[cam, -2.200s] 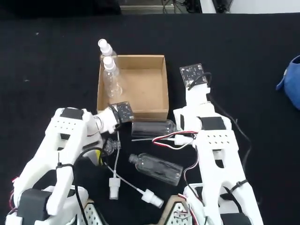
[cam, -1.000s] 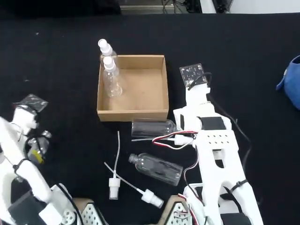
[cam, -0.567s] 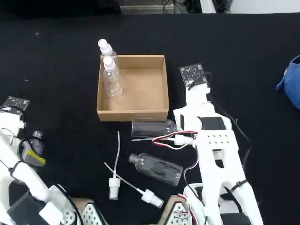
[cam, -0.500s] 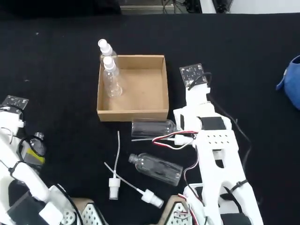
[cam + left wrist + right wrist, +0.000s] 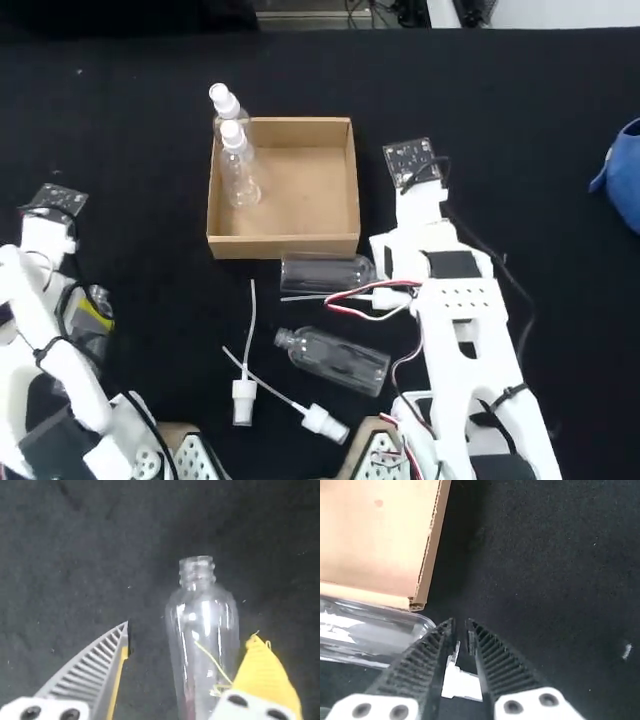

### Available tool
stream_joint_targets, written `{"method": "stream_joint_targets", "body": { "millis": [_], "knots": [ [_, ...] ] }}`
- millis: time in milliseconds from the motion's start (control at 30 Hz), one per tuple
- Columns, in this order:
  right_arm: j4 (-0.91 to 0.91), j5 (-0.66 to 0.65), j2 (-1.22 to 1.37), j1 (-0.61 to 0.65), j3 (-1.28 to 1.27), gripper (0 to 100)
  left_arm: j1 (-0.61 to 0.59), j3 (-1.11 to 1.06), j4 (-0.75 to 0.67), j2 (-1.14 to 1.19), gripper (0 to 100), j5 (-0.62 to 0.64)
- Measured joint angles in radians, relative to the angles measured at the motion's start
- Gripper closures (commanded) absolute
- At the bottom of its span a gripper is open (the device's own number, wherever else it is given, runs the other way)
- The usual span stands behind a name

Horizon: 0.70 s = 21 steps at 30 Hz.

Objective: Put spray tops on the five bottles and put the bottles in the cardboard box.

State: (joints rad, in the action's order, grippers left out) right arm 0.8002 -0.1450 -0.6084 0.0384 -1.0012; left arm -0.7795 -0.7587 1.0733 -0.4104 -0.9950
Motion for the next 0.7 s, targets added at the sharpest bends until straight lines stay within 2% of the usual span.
{"method": "stream_joint_targets", "body": {
  "millis": [133,333,500,567,667,700],
  "knots": [
    [-0.029,0.000,0.000,0.000,-0.012,98.3,0.005,0.000,-0.015,0.046,78,0.006],
    [-0.038,0.000,0.000,0.000,-0.012,98.3,0.008,0.075,-0.026,0.232,78,0.101],
    [-0.038,0.000,0.000,0.000,-0.012,98.3,0.011,0.107,-0.026,0.296,79,0.118],
    [-0.038,0.000,0.000,0.000,-0.012,98.3,0.011,0.107,-0.005,0.296,84,0.120],
    [-0.038,0.000,0.000,0.000,-0.012,98.3,0.011,0.107,0.069,0.296,97,0.133],
    [-0.038,0.000,0.000,0.000,-0.012,98.3,0.011,0.107,0.081,0.296,97,0.150]
  ]
}}
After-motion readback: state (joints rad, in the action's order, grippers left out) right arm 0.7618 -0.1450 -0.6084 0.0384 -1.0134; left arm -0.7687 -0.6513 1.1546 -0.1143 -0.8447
